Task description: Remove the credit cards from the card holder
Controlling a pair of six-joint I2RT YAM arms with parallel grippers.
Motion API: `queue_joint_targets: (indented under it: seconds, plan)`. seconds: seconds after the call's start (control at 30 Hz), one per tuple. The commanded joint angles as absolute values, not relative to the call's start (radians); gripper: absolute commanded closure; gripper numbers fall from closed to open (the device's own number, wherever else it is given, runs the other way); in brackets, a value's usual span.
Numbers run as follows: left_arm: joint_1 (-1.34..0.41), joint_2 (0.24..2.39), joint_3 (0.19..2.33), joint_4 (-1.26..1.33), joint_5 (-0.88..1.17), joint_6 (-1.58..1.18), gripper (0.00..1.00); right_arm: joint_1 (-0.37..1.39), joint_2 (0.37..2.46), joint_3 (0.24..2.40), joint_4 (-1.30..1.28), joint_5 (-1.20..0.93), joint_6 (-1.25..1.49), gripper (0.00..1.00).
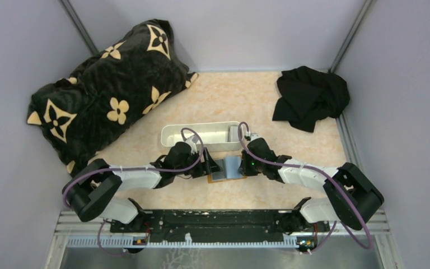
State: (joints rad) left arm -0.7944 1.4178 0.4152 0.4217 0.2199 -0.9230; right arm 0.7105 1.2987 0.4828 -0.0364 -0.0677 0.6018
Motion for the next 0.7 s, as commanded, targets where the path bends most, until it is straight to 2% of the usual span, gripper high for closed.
queue_joint_targets:
  seconds: [0.0,0.67]
  plan:
    - [-0.805,1.436,0.447,0.474,0.243,-0.925,0.19,0.712,1.312,0.480,-0.105,-0.048,0.578,0.94]
    - [-0.842,1.500,0.526,0.514,0.269,-0.932,0.19,0.712,1.290,0.440,-0.090,-0.055,0.593,0.94]
